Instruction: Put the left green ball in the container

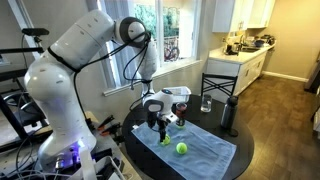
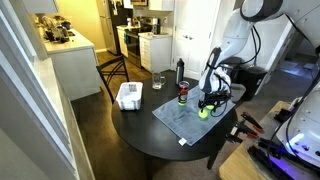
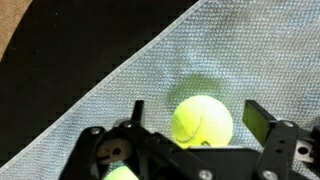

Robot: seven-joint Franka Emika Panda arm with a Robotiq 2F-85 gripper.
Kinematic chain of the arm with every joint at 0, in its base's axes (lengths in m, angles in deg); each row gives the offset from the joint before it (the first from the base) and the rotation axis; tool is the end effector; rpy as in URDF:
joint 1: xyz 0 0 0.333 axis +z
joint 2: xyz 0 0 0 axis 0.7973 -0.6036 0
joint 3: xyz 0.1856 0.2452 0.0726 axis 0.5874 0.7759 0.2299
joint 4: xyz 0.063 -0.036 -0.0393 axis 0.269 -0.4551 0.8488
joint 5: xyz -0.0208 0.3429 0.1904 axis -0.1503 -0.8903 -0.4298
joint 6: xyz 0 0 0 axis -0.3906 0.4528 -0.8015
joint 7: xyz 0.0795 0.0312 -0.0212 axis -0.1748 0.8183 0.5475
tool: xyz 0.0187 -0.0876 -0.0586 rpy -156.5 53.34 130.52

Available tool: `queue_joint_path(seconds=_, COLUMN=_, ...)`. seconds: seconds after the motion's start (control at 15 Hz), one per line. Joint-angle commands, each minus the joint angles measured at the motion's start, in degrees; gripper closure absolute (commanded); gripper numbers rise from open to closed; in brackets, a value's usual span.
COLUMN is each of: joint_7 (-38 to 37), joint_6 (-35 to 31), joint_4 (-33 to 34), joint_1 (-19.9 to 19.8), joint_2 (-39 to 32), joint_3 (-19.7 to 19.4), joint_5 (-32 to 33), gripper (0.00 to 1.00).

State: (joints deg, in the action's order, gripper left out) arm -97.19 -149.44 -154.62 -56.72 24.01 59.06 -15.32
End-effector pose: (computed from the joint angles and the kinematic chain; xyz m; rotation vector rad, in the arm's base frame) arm 0.4531 -0.0732 -0.0419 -2.9742 0.9394 0.2318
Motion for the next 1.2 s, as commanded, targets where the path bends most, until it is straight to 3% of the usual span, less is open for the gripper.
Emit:
queue_joint_path(seconds=0.0, joint_7=-2.09, joint_6=-2.18, joint_4=2.18, joint_1=-1.65, joint_2=-2.7, joint_3=0.32, joint_5=1.76, gripper=0.0)
queue_joint_path(seconds=0.4, joint_7=1.39, joint_6=-7.93, joint_4=3.93, joint_1=-9.0, joint_2=-4.68, joint_3=6.59, joint_5=3.46, gripper=0.0)
queue_joint_path(seconds=0.67, joint_7=0.88, joint_6=-8.38, joint_4=5.15, joint_1=-11.26, joint_2=-6.68, joint_3=8.45, joint_5=5.05, gripper=0.0)
queue_joint_path(seconds=0.8, joint_7=1.52, joint_6=-8.22, joint_4=5.51, joint_1=-12.03, joint_2=-7.48, joint_3=8.75, joint_5=6.02, gripper=0.27)
queue_joint_path(seconds=1.13, joint_7=1.69, joint_6=-8.59, joint_4=5.22, joint_1=-13.24, joint_2=-7.42, joint_3=9.11, joint_5=7.08, gripper=0.58)
